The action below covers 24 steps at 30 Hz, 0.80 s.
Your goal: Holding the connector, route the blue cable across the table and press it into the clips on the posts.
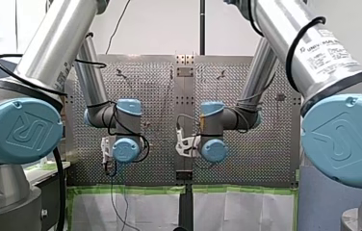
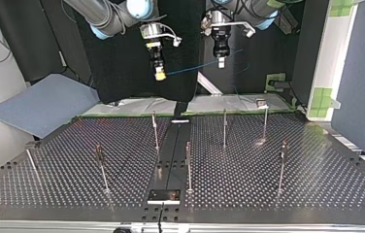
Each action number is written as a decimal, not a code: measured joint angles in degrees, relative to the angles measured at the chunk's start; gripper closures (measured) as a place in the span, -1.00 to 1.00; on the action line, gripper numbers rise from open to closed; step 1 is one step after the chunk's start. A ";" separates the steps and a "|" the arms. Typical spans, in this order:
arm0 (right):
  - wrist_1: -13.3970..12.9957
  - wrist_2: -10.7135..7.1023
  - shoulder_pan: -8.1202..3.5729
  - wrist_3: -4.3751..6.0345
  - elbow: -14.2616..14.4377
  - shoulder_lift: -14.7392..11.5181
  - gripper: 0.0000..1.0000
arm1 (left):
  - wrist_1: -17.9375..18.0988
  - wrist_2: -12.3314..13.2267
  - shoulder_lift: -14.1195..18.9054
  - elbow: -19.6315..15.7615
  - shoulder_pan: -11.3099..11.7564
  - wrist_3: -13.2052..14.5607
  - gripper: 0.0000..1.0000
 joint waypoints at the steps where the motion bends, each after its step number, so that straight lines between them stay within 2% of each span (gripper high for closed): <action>1: 0.14 0.05 -0.02 0.01 -0.01 0.50 1.00 | 0.00 0.00 0.00 0.00 0.00 0.00 1.00; 12: 0.46 0.14 -0.04 0.03 -0.03 7.11 1.00 | 0.00 0.00 0.00 0.00 0.00 0.00 1.00; 20: 0.46 0.14 -0.04 0.03 -0.03 7.83 1.00 | 0.00 -0.04 0.05 -0.05 0.04 0.05 1.00; 24: 1.48 0.59 0.19 -0.01 -1.05 6.85 1.00 | -0.29 -1.02 1.03 -1.02 0.33 1.02 1.00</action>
